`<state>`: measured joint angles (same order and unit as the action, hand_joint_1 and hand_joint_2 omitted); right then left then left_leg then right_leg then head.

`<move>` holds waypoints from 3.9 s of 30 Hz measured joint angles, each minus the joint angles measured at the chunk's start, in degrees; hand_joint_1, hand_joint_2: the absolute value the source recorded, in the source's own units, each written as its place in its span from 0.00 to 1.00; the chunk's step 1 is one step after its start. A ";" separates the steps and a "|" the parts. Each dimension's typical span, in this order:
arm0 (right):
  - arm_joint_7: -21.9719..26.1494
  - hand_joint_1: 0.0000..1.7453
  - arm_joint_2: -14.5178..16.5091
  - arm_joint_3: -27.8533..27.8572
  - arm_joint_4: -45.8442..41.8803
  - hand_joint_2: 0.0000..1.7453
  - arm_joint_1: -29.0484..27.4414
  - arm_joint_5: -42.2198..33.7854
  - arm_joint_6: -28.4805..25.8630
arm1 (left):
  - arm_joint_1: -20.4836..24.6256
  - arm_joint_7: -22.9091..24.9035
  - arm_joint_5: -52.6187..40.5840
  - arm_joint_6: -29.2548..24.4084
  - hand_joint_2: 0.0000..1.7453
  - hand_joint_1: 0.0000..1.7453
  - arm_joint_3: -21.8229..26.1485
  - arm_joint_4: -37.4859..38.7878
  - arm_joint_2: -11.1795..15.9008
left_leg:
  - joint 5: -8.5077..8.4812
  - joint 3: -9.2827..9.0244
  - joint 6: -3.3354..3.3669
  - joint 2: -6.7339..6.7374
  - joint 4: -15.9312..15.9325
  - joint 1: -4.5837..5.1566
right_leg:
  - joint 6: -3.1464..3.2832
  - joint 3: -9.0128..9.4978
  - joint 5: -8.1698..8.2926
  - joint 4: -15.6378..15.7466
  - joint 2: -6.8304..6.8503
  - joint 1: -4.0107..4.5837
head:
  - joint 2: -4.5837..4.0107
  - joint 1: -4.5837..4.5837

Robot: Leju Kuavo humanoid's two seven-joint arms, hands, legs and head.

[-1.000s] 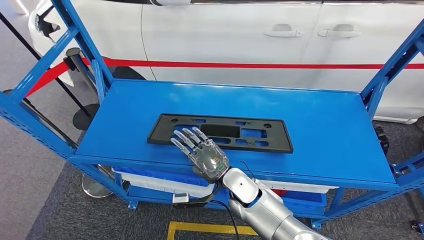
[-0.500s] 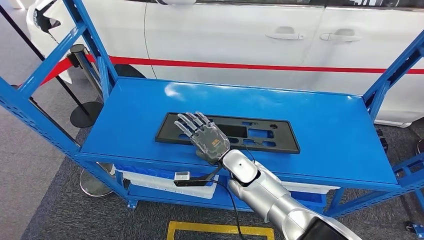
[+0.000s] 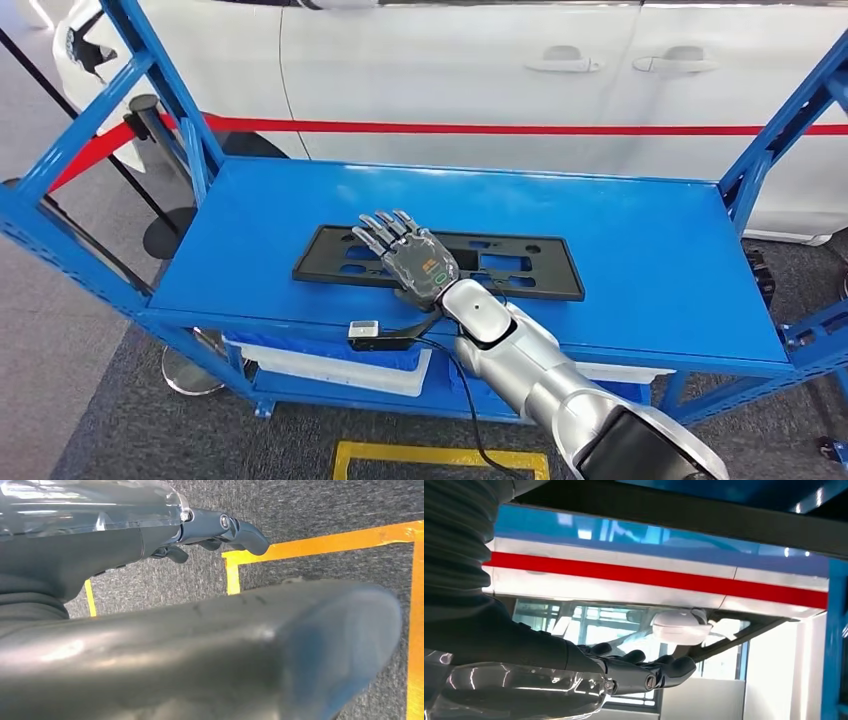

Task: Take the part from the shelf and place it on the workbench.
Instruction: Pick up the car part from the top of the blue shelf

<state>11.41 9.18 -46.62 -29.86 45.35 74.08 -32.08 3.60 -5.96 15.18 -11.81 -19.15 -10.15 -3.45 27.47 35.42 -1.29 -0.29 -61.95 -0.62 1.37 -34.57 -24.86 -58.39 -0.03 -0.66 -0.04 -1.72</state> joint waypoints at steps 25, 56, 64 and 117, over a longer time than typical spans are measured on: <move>1.32 0.01 1.24 0.27 7.81 1.00 3.49 -2.11 0.39 | -0.01 -2.39 1.12 -0.04 0.00 0.00 0.10 -0.01 0.19 | -2.72 -1.66 1.61 -0.10 3.86 0.23 | -1.94 -0.71 -0.16 -1.36 -0.02 -0.07 | 0.00 0.14; 2.89 0.90 0.59 3.99 9.86 1.00 3.17 -5.29 -0.91 | 0.41 -5.50 1.01 0.16 0.00 0.00 0.77 -0.02 1.07 | -2.37 -2.00 1.35 -0.07 3.76 0.26 | -1.65 -0.71 -0.31 -1.10 -0.04 -0.07 | 0.00 0.27; 3.30 0.94 0.35 4.28 9.91 1.00 2.93 -5.02 -0.84 | 0.58 -5.35 0.99 0.16 0.00 0.00 0.76 -0.01 1.11 | 5.05 4.48 -0.62 0.02 -10.64 -0.12 | 0.27 -0.59 0.12 -0.51 0.05 -0.06 | 0.00 0.21; 7.91 1.00 0.64 12.99 11.57 1.00 2.50 -16.39 8.00 | 0.05 -6.86 1.38 -0.13 0.00 0.00 0.90 -0.02 0.68 | -2.40 -3.16 1.82 0.30 4.46 0.28 | -1.27 0.92 -0.15 -0.08 0.02 0.42 | 0.00 0.35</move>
<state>19.32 9.82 -33.63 -18.29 47.85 57.69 -24.08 3.65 -12.82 16.57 -11.94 -18.25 -10.16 -2.78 25.07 32.26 0.53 0.01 -57.49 -0.35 0.10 -33.65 -25.01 -58.47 -0.02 -0.24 -0.04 -1.37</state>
